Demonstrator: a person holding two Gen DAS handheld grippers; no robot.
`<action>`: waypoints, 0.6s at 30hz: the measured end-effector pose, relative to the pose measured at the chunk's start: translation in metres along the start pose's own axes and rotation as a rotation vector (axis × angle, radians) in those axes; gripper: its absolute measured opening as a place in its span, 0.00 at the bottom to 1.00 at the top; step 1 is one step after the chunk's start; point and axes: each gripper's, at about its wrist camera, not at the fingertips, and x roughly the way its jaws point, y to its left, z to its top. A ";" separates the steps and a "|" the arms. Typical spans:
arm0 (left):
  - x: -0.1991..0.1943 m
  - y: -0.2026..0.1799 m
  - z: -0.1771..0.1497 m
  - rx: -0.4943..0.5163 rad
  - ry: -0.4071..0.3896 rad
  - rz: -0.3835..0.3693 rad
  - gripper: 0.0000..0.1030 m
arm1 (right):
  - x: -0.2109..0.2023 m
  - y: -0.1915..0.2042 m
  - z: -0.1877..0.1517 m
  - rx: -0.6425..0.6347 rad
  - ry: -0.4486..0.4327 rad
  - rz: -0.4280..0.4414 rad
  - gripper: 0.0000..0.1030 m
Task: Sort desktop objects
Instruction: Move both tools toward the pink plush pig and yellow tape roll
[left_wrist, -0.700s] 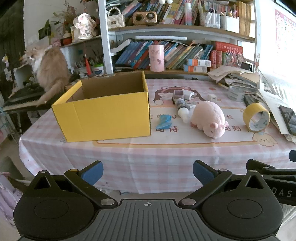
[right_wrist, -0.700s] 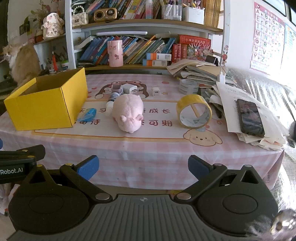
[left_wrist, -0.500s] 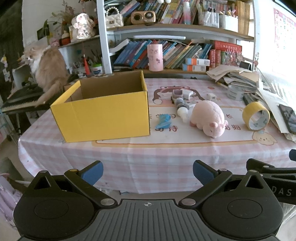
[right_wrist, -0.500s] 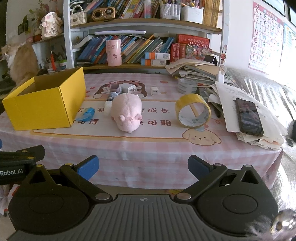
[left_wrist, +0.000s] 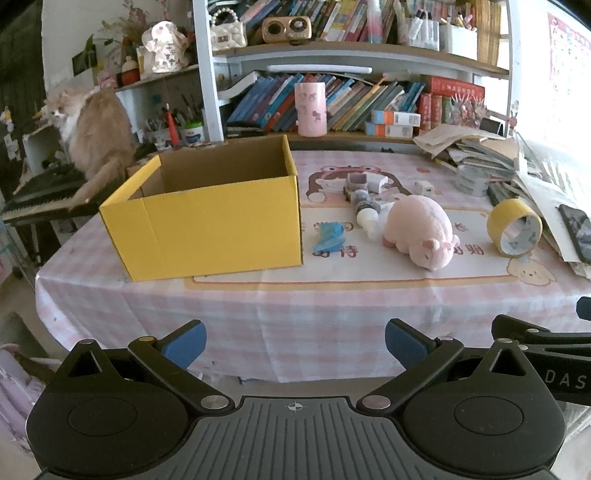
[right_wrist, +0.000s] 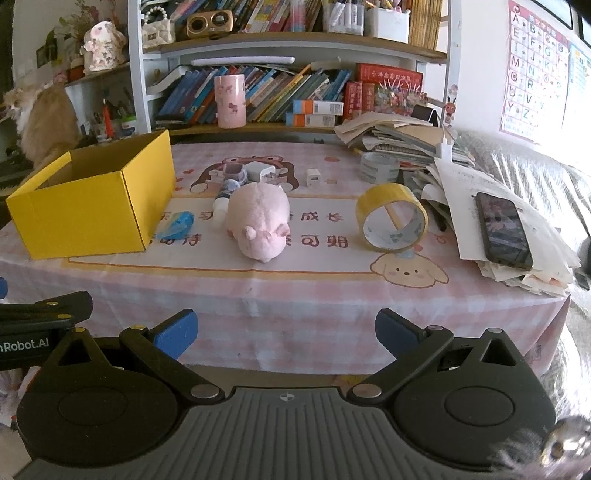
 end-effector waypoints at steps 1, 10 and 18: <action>0.000 0.000 0.000 0.000 0.002 -0.002 1.00 | 0.000 0.000 0.000 0.002 -0.001 0.002 1.00; 0.001 0.002 0.000 0.001 0.017 -0.021 1.00 | 0.002 -0.001 -0.002 0.019 0.016 0.003 1.00; 0.000 0.001 0.001 0.011 0.017 -0.032 1.00 | 0.001 -0.005 -0.004 0.050 0.016 0.000 1.00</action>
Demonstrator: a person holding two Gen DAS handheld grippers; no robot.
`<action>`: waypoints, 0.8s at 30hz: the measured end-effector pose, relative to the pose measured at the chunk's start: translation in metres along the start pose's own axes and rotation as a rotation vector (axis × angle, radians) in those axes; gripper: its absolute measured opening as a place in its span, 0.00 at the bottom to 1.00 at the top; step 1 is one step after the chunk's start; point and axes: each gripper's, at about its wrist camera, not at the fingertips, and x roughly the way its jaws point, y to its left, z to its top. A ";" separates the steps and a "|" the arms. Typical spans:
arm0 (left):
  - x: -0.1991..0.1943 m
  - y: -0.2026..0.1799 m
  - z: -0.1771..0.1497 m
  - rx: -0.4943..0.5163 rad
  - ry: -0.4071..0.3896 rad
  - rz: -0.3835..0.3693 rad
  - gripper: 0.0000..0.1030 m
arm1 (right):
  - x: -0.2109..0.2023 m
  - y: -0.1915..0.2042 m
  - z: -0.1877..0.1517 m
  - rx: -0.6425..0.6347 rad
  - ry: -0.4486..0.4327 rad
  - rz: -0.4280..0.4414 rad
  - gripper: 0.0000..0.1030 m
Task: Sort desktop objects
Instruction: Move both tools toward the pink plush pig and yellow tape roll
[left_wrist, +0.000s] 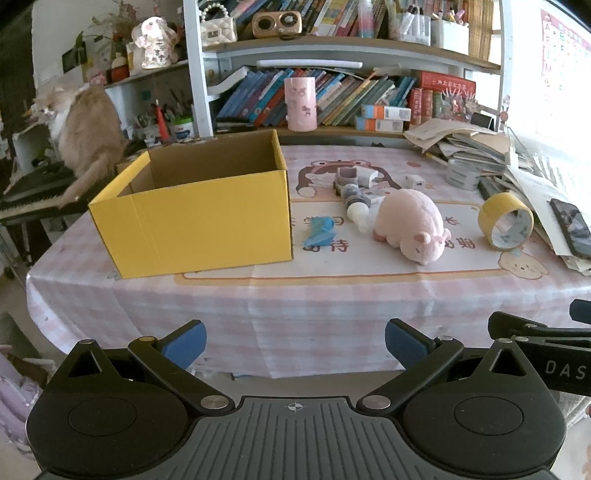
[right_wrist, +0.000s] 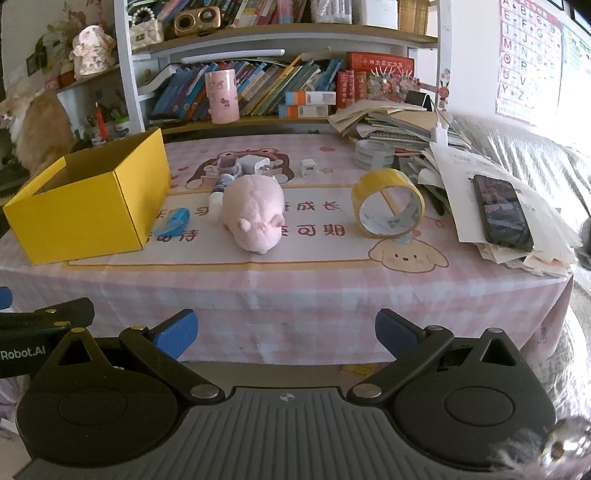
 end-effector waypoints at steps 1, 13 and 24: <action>0.000 0.000 0.000 -0.001 0.000 -0.001 1.00 | 0.000 0.000 0.000 0.002 0.000 -0.001 1.00; 0.001 -0.003 0.001 -0.015 0.004 -0.021 1.00 | -0.004 -0.001 0.000 0.001 -0.012 0.008 1.00; 0.006 -0.006 0.000 -0.022 0.018 -0.056 1.00 | -0.004 -0.006 -0.002 0.000 -0.010 -0.006 0.99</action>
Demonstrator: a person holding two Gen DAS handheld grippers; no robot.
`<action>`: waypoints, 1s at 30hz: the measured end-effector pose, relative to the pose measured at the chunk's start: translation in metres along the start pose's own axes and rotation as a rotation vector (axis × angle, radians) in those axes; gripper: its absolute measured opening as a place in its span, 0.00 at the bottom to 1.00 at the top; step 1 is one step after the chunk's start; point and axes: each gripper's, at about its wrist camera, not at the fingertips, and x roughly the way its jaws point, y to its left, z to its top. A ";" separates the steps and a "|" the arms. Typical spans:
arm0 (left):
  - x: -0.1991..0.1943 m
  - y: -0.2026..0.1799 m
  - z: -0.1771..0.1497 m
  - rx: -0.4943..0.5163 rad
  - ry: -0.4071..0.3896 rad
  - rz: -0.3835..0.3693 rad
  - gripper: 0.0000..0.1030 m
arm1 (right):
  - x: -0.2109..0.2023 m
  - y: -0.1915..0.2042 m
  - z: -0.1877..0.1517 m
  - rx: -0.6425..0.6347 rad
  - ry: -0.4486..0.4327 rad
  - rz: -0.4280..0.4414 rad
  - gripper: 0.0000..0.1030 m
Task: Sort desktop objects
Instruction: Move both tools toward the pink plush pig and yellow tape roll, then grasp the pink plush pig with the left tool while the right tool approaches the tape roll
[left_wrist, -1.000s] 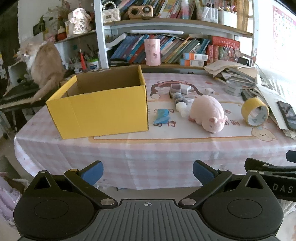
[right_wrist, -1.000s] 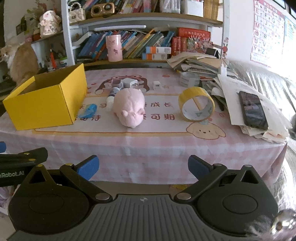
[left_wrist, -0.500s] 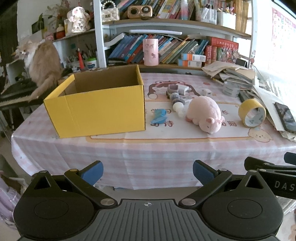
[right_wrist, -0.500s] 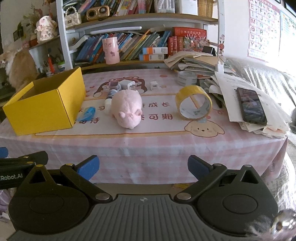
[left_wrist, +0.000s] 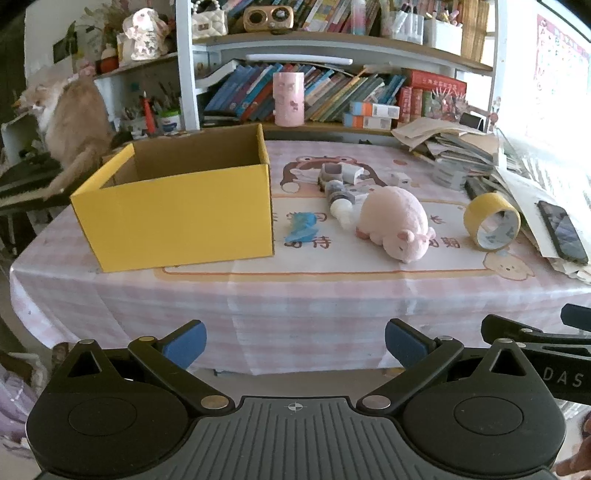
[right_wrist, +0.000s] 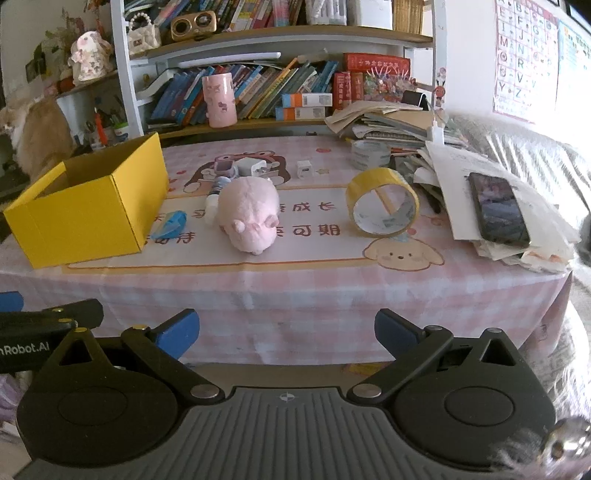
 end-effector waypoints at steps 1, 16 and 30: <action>0.001 0.000 0.001 -0.008 0.001 -0.008 1.00 | 0.001 -0.002 0.000 0.001 0.001 -0.001 1.00; 0.034 -0.035 0.024 -0.079 0.003 -0.046 1.00 | 0.031 -0.049 0.027 -0.005 0.030 -0.048 0.99; 0.076 -0.081 0.052 -0.092 0.024 -0.021 1.00 | 0.083 -0.096 0.067 -0.037 0.058 -0.027 0.99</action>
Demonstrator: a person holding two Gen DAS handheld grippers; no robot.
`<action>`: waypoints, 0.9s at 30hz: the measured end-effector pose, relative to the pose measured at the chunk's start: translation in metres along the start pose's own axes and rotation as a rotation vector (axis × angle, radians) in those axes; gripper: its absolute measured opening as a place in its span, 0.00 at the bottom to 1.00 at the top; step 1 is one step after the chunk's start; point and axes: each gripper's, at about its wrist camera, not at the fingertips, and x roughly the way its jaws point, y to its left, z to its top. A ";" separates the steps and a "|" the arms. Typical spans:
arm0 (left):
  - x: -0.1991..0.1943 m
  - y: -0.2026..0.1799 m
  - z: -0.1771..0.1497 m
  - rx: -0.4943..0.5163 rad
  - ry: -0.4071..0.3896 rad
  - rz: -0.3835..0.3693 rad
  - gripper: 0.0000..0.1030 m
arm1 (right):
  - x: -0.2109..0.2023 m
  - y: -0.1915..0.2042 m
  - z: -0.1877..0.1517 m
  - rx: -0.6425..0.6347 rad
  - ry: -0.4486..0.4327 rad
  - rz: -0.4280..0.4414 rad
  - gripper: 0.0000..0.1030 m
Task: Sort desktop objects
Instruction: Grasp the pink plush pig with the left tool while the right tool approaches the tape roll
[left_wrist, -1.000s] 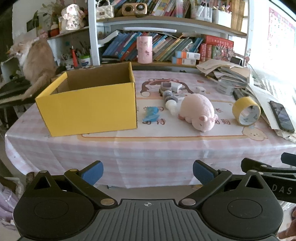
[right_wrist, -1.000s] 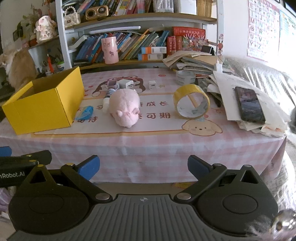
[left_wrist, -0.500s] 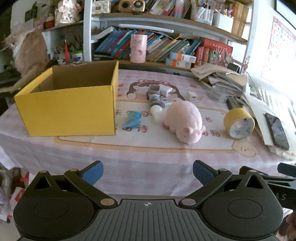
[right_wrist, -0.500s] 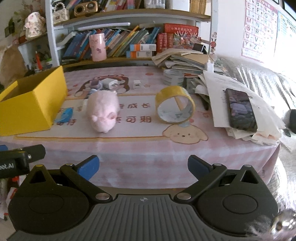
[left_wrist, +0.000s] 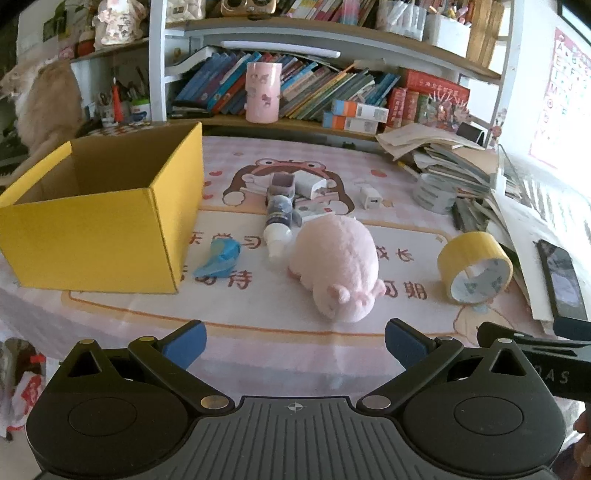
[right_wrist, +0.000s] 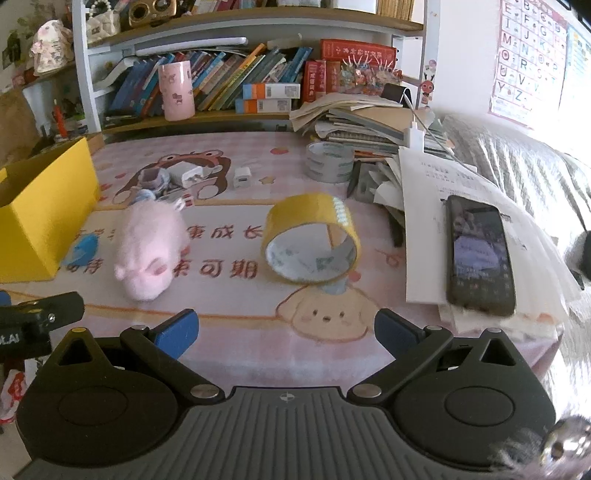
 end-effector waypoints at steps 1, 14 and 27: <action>0.003 -0.003 0.001 -0.003 0.003 0.006 1.00 | 0.004 -0.003 0.003 -0.001 0.004 0.005 0.99; 0.032 -0.035 0.022 -0.025 0.025 0.086 1.00 | 0.055 -0.032 0.037 -0.029 0.030 0.074 0.99; 0.076 -0.049 0.045 -0.054 0.070 0.128 0.97 | 0.107 -0.043 0.057 -0.050 0.114 0.166 1.00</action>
